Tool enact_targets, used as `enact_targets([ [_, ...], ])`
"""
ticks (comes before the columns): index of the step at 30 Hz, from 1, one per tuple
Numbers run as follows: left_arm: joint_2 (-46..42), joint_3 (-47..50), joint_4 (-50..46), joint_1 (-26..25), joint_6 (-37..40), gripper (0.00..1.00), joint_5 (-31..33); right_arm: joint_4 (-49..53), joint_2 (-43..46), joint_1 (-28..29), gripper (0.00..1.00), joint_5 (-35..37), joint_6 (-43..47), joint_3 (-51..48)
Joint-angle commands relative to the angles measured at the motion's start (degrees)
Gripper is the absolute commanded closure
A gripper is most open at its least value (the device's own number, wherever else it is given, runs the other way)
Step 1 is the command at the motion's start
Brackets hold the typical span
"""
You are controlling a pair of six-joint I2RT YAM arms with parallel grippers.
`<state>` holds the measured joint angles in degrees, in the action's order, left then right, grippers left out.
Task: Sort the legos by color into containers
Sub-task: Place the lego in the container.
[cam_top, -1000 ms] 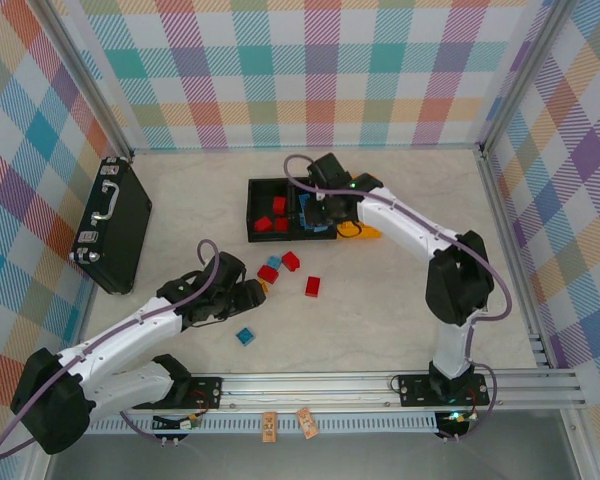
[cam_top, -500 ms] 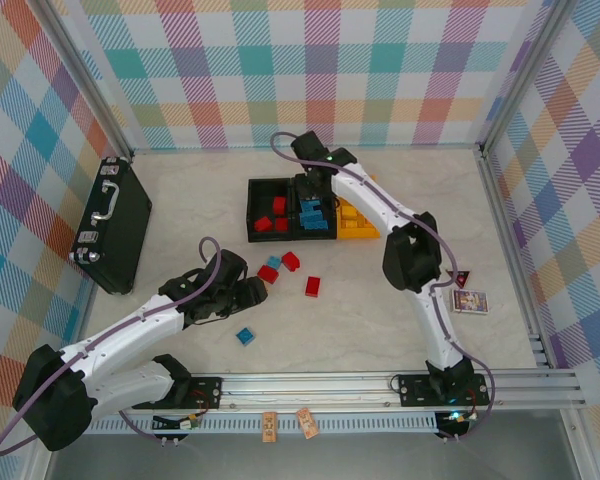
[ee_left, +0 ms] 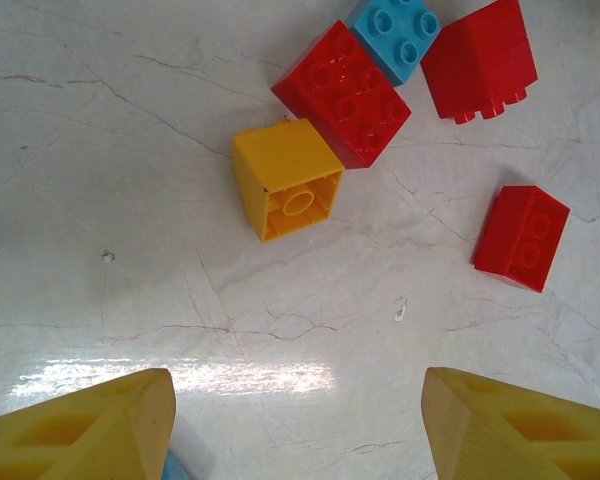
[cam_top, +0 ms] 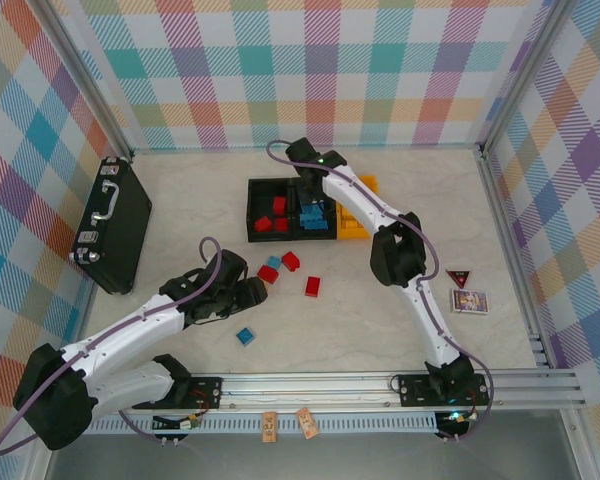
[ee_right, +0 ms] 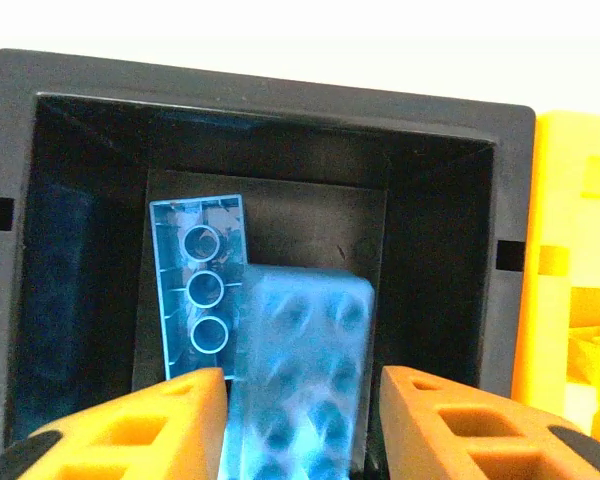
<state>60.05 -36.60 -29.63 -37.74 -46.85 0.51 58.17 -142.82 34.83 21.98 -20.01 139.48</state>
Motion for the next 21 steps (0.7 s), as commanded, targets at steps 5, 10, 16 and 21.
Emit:
enact_targets([
  [5, 0.02, -1.09, -0.52, -0.27, 0.8, 0.34, 0.62, 1.66, 1.75, -0.21, 0.51, 0.7, 1.02, 2.39],
  [10, -1.16, -1.45, -2.74, -0.28, 0.66, 0.34, 1.7, -2.5, 10.45, 1.19, 0.51, -2.16, 1.56, -6.58],
  [16, -2.12, -1.74, -6.75, -0.32, 0.72, 0.34, 1.42, -10.99, 24.9, 2.13, 0.51, -8.22, -0.06, -24.76],
  [21, -2.26, -2.57, -11.68, -0.35, 0.6, 0.35, -0.05, -16.67, 35.41, 2.62, 0.5, -14.15, -2.15, -39.9],
])
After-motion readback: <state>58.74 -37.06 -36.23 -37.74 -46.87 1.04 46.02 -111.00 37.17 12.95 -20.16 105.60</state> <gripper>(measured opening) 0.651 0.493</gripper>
